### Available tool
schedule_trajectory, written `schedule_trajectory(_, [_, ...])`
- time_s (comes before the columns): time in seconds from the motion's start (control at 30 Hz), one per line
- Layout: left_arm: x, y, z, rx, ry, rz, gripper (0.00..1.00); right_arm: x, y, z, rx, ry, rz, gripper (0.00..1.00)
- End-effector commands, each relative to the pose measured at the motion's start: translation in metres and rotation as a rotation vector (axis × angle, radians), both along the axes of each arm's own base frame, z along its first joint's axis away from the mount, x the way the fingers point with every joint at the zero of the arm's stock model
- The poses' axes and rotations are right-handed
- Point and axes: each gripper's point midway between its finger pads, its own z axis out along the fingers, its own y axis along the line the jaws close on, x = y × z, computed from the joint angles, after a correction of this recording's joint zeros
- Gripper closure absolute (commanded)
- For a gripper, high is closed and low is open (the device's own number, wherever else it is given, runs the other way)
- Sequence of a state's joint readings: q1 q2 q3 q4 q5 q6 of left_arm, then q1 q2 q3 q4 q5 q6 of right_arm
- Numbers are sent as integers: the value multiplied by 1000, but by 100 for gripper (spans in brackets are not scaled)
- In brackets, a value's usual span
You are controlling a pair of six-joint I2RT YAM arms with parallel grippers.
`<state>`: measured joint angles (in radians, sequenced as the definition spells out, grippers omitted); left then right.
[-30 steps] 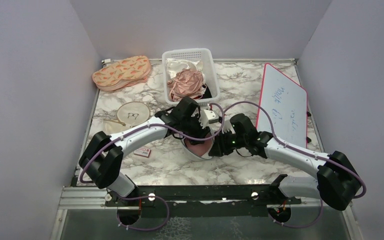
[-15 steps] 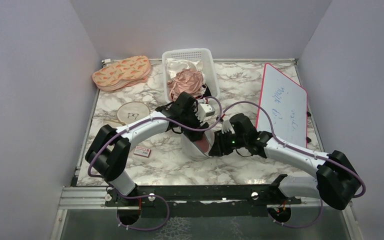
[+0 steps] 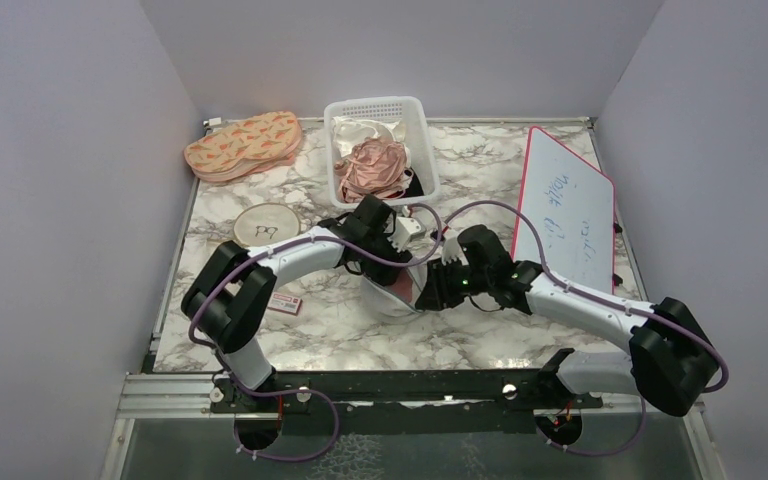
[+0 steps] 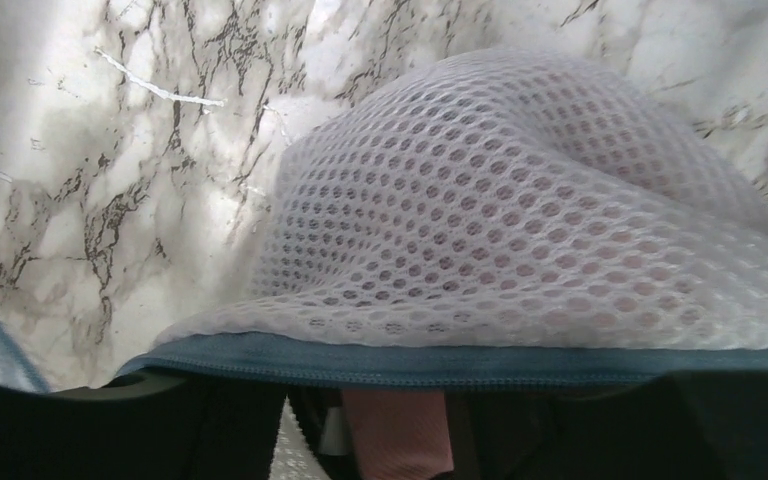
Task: Unzip the laundry bag and remove the bra
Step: Pick up the bra from the laundry bag.
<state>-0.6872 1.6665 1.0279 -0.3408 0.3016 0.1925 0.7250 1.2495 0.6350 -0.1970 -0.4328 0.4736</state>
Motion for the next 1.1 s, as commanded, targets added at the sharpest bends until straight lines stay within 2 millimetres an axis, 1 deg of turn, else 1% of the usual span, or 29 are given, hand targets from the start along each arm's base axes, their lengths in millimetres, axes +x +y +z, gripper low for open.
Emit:
schedule_trajectory(0.0, [-4, 5, -8, 22, 21, 13, 62, 7, 9, 9, 30, -37, 18, 71])
schedule_trajectory(0.13, [-4, 3, 9, -25, -18, 33, 81, 9, 9, 12, 26, -45, 17, 71])
schedule_trajectory(0.2, [-3, 1, 23, -61, -45, 39, 91, 10, 9, 14, 24, -53, 16, 71])
schedule_trajectory(0.23, [-3, 0, 30, -78, -56, 40, 95, 11, 9, 15, 22, -56, 15, 71])
schedule_trajectory(0.3, [-5, -2, 46, -119, -74, 41, 100, 13, 9, 17, 20, -65, 9, 71])
schedule_trajectory(0.5, [-22, 1, 82, -215, -82, 75, 100, 21, 9, 27, 18, -93, -21, 71])
schedule_trajectory(0.67, [-34, 13, 100, -252, -81, 153, 100, 28, 4, 33, 6, -113, -74, 71])
schedule_trajectory(0.77, [-44, 15, 109, -293, -61, 167, 100, 32, -1, 35, -6, -117, -125, 72])
schedule_trajectory(0.87, [-51, 18, 110, -305, -41, 190, 100, 34, -2, 42, 11, -130, -148, 73])
schedule_trajectory(0.97, [-55, 23, 99, -277, -22, 211, 100, 35, -1, 55, 53, -150, -168, 73])
schedule_trajectory(1.07, [-64, 23, 86, -228, 14, 206, 100, 39, 0, 65, 74, -175, -188, 73])
